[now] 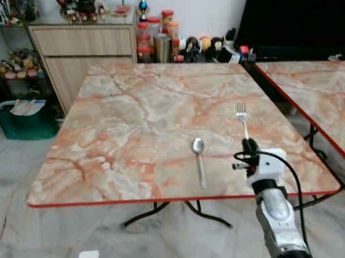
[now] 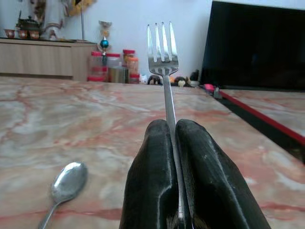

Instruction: Setting the table

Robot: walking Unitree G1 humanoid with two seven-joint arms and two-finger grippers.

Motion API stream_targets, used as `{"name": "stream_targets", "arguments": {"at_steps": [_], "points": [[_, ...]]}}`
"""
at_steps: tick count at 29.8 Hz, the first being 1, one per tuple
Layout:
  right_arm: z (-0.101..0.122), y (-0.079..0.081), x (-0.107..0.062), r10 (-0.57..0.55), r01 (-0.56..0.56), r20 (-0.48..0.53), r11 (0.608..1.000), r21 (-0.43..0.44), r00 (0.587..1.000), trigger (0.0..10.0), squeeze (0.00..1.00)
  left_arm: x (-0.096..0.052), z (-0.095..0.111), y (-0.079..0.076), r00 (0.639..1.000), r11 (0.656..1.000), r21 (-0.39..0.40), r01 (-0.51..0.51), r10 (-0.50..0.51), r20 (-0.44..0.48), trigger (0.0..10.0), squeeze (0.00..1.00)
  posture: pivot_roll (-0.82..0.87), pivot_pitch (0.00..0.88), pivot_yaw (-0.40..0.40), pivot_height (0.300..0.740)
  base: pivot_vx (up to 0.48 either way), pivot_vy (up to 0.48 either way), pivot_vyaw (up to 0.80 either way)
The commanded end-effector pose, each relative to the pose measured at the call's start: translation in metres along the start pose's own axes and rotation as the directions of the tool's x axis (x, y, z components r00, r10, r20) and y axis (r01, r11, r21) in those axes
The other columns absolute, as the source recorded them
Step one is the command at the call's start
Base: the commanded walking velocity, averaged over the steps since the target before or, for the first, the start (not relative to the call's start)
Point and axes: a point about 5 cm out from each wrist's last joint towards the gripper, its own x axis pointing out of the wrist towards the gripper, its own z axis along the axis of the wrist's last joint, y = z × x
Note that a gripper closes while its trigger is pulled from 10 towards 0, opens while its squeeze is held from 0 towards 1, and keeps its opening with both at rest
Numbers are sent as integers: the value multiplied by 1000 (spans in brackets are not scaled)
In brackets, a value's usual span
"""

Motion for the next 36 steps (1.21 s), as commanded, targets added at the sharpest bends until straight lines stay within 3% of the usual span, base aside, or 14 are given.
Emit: {"name": "stream_targets", "arguments": {"at_steps": [1,8,10,19,24,27,36], "points": [[4,6,0,13,-13,-3,1000,7,1000,10000,0,-2,-6,5,1000,1000,3,-20,20,-18,10000,0,66,52,-83,740,0,-465,0],[3,9,-2,26,-26,-26,1000,-12,999,10000,0,-3,-9,9,999,1000,5,-27,27,-23,10000,0,63,58,-80,740,0,-452,270],[-3,8,-4,14,-14,-66,1000,2,998,10000,0,-4,-11,11,999,1000,6,-30,30,-28,10000,0,63,58,-79,740,0,-442,0],[-3,5,-9,-2,4,-72,1000,28,997,10000,0,-5,-12,12,999,999,7,-32,32,-33,10000,0,52,43,-75,740,0,-430,0],[-7,-1,-15,-12,9,-99,999,-30,995,10000,0,-4,-11,11,999,1000,15,-22,23,-33,10000,0,41,28,-72,740,0,-416,310],[-9,-4,-17,-33,34,-109,999,6,993,10000,0,-4,-11,11,999,1000,19,-18,19,-33,10000,0,36,19,-67,740,0,-400,256],[-13,-9,-26,-55,55,-135,998,-3,989,10000,0,-4,-12,10,999,999,34,-6,7,-41,10000,0,22,0,-61,740,0,-401,0]]}}
